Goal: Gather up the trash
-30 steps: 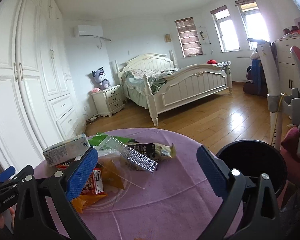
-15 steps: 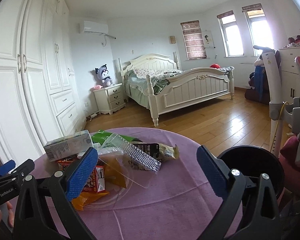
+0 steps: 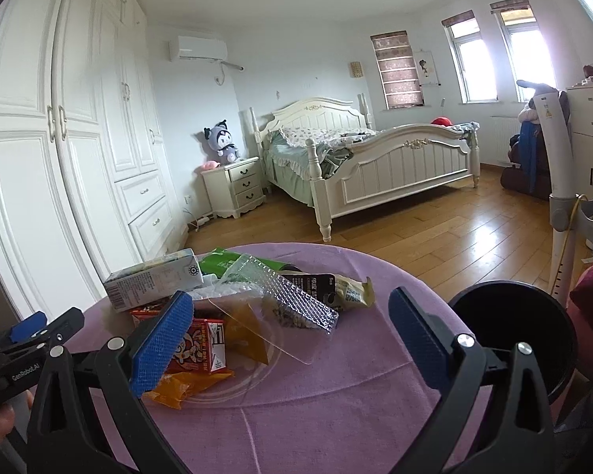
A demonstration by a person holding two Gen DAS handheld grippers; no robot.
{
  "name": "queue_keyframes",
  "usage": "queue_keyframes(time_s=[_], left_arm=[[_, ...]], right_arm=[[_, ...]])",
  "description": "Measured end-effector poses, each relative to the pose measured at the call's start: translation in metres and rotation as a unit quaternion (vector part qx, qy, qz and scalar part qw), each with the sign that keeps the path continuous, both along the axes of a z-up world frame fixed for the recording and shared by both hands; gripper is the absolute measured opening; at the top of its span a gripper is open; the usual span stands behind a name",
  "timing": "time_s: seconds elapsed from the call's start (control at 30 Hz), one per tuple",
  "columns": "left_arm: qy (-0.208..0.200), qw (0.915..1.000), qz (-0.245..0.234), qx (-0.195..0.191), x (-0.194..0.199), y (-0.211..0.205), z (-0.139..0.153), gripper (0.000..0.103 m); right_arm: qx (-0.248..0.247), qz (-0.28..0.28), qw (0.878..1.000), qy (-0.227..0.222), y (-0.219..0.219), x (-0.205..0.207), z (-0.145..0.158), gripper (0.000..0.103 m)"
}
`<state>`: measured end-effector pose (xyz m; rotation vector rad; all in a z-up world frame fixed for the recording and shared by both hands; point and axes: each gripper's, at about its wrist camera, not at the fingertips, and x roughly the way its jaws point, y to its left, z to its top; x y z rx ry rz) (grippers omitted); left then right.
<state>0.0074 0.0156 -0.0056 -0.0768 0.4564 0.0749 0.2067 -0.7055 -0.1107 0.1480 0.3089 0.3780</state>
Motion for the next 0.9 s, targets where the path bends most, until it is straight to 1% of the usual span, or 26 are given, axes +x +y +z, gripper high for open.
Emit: queue_keyframes(time_s=[0.03,0.1,0.13,0.23,0.27,0.3,0.33,0.4,0.43,0.47,0.5,0.53,0.67,0.7,0.73,0.77,0.8,0.87,0.9], left_arm=[[0.000,1.0000,-0.001,0.001,0.000,0.001,0.000,0.099],[0.000,1.0000,-0.003,0.002,-0.001,0.000,0.001,0.099],[0.000,1.0000,-0.003,0.002,-0.001,-0.001,0.001,0.099],[0.001,1.0000,-0.004,0.001,-0.001,0.000,0.001,0.099],[0.001,1.0000,-0.004,0.000,-0.001,-0.001,0.001,0.099],[0.001,1.0000,-0.005,0.001,-0.002,-0.001,0.002,0.099],[0.001,1.0000,-0.005,0.001,-0.001,0.000,0.002,0.099],[0.002,1.0000,-0.004,0.004,-0.001,-0.001,0.002,0.099],[0.002,1.0000,-0.004,0.005,-0.001,-0.001,0.002,0.099],[0.001,1.0000,-0.004,0.004,-0.001,-0.001,0.002,0.099],[0.002,1.0000,-0.004,0.003,-0.001,-0.001,0.002,0.099],[0.002,1.0000,-0.004,0.002,0.000,0.000,0.002,0.099],[0.008,1.0000,-0.003,-0.002,0.001,0.001,0.002,0.099],[0.008,1.0000,-0.003,-0.003,0.002,0.002,0.002,0.099],[0.008,1.0000,-0.003,-0.003,0.002,0.002,0.002,0.099],[0.008,1.0000,-0.003,-0.003,0.002,0.002,0.002,0.099],[0.009,0.9999,-0.003,-0.004,0.002,0.002,0.002,0.099],[0.012,0.9999,-0.003,-0.002,0.004,0.002,0.001,0.099],[0.013,0.9999,-0.003,-0.001,0.004,0.002,0.001,0.099]], right_arm=[[0.001,-0.002,1.000,0.002,0.005,-0.001,0.002,0.098],[-0.004,-0.011,1.000,0.006,-0.006,-0.004,0.004,0.098],[-0.007,-0.013,1.000,0.008,0.007,-0.004,0.010,0.098],[-0.015,0.000,1.000,0.013,0.010,-0.008,0.019,0.098],[-0.010,0.013,1.000,0.015,-0.002,-0.012,0.016,0.098],[-0.005,0.018,1.000,0.019,0.010,-0.014,0.021,0.098],[0.000,0.019,0.999,0.026,0.027,-0.012,0.032,0.098],[0.006,0.019,0.999,0.035,0.032,-0.017,0.036,0.098],[0.008,0.015,0.999,0.038,0.050,-0.023,0.041,0.098],[0.010,0.016,0.999,0.038,0.038,-0.030,0.038,0.098],[0.012,0.013,0.999,0.037,0.056,-0.034,0.046,0.098],[0.013,0.007,0.999,0.035,0.085,-0.040,0.057,0.098],[0.014,-0.001,0.999,0.035,0.147,-0.065,0.072,0.098],[0.014,-0.001,0.999,0.035,0.149,-0.072,0.072,0.098],[0.015,-0.005,0.999,0.035,0.168,-0.078,0.075,0.098],[0.014,-0.003,0.999,0.034,0.160,-0.086,0.073,0.098],[0.015,-0.006,0.999,0.035,0.176,-0.088,0.080,0.098],[0.014,-0.005,0.999,0.034,0.177,-0.099,0.083,0.098],[0.014,-0.009,0.999,0.035,0.197,-0.099,0.093,0.098]])
